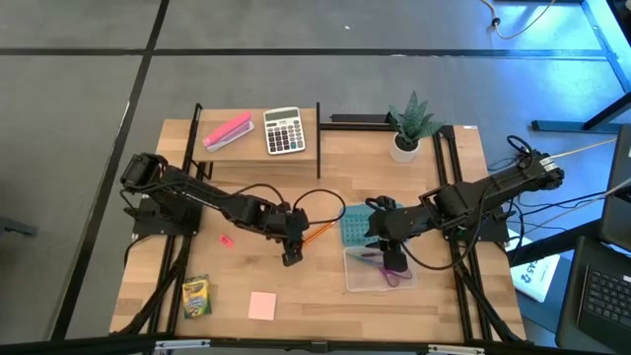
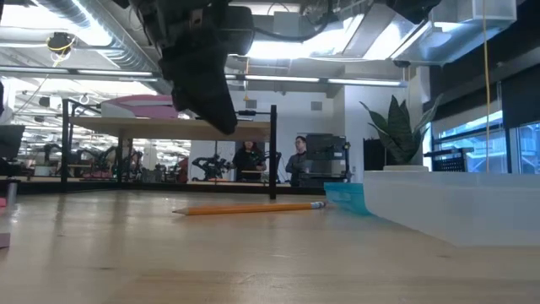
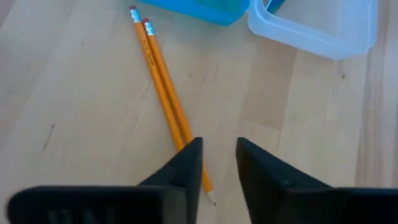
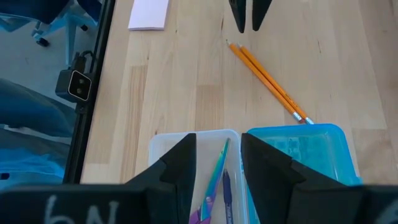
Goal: Pack school essentials
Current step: Put the top orange pencil into the blue supply box
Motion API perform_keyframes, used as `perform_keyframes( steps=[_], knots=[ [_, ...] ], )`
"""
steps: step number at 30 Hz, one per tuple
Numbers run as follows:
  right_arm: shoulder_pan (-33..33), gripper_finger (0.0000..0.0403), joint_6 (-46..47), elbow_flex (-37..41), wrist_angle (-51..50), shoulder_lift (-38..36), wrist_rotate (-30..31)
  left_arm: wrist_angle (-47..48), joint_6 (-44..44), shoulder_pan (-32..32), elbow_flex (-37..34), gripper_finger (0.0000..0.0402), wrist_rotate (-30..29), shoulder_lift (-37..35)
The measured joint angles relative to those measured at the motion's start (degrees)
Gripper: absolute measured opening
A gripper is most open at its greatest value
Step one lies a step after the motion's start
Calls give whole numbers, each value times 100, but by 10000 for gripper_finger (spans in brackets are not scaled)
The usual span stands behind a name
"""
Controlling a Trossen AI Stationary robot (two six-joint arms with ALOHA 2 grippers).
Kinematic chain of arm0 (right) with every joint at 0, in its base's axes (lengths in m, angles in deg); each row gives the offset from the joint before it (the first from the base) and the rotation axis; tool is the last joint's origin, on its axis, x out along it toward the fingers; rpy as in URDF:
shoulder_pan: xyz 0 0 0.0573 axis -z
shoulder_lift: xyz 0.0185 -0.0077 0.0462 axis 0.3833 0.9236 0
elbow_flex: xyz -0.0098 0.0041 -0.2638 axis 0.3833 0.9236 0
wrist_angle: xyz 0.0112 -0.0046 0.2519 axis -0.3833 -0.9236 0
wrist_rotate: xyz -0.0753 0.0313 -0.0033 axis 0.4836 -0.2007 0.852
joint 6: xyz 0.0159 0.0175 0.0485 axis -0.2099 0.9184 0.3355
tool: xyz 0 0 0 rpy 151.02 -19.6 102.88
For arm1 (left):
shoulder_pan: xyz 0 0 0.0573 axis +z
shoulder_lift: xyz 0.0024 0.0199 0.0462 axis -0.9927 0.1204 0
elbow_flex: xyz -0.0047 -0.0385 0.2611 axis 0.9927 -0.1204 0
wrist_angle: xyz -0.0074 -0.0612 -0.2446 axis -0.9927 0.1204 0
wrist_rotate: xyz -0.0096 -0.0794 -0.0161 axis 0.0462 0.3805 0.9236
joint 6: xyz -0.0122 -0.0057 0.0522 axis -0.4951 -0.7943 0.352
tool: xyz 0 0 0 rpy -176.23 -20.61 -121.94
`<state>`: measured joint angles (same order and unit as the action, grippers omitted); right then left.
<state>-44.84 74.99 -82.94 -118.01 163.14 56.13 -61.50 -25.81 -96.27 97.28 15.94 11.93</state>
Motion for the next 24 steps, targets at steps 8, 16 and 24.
perform_keyframes(
  steps=[8, 16, 24],
  knots=[
    [2, 129, -11, 0, 0, 0, 1, 26, 171, -68, 0, 194, 190, 0],
    [2, 129, -2, 2, 0, 0, 0, 104, -78, -239, 0, 291, 74, -12],
    [0, 129, -11, 2, 0, 0, 0, 101, -154, -294, 2, 393, -230, 18]
  ],
)
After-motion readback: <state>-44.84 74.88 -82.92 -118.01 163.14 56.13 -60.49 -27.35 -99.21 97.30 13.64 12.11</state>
